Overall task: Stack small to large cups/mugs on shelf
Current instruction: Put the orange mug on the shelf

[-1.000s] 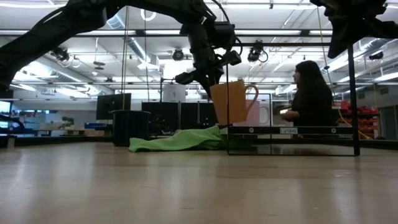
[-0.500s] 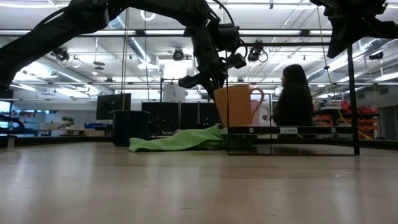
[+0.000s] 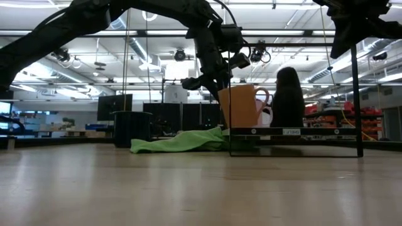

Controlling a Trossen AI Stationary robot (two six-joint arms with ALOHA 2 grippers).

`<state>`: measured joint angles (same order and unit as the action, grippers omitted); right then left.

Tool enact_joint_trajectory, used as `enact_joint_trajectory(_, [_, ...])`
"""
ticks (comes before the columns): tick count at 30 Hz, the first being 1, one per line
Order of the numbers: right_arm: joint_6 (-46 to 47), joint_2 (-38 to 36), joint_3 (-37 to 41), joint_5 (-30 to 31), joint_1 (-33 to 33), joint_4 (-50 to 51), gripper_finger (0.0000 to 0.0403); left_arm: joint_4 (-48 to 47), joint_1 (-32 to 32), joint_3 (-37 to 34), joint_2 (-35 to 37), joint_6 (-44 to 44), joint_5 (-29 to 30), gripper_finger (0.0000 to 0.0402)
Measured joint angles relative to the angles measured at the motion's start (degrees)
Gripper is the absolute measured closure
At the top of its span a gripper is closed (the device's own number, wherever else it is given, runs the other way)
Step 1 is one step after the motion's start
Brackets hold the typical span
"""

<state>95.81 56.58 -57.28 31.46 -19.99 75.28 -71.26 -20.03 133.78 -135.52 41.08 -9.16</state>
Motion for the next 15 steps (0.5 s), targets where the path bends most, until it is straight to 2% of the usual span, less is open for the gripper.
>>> enact_joint_trajectory(15, [0.0, 0.0, 0.0, 0.0, 0.0, 0.0, 0.0387, 2.3, -0.1, 0.0, 0.0, -1.2, -1.6, 0.0298])
